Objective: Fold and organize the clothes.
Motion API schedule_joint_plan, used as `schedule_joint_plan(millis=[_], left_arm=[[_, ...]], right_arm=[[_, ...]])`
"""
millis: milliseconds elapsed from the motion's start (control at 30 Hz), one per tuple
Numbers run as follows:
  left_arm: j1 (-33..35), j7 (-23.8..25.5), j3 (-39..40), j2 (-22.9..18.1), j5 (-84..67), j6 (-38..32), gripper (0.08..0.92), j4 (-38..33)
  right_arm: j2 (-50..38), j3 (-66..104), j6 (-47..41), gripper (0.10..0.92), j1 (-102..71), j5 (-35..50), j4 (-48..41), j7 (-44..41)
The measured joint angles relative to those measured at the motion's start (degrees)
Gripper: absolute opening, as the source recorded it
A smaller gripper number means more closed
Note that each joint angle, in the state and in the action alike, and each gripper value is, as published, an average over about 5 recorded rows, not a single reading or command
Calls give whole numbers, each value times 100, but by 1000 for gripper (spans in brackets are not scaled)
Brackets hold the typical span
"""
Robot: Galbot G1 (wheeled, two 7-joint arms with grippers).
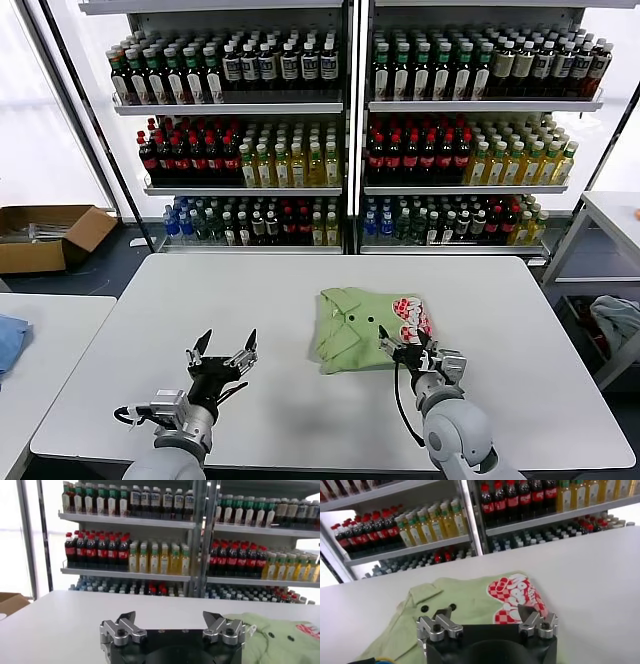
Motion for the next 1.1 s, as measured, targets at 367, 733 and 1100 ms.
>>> schedule_joint_plan(millis=[367, 733, 1100], left_arm=[[32, 9, 110, -38, 88, -25, 823, 38], [41, 28, 188, -66, 121, -62, 823, 118], [33, 28, 171, -42, 125, -59, 823, 108]], right_arm=[[-34, 130, -49, 823, -299, -142, 287, 108], [16, 201, -50, 823, -603, -146, 322, 175], [23, 229, -13, 823, -747, -63, 200, 210]])
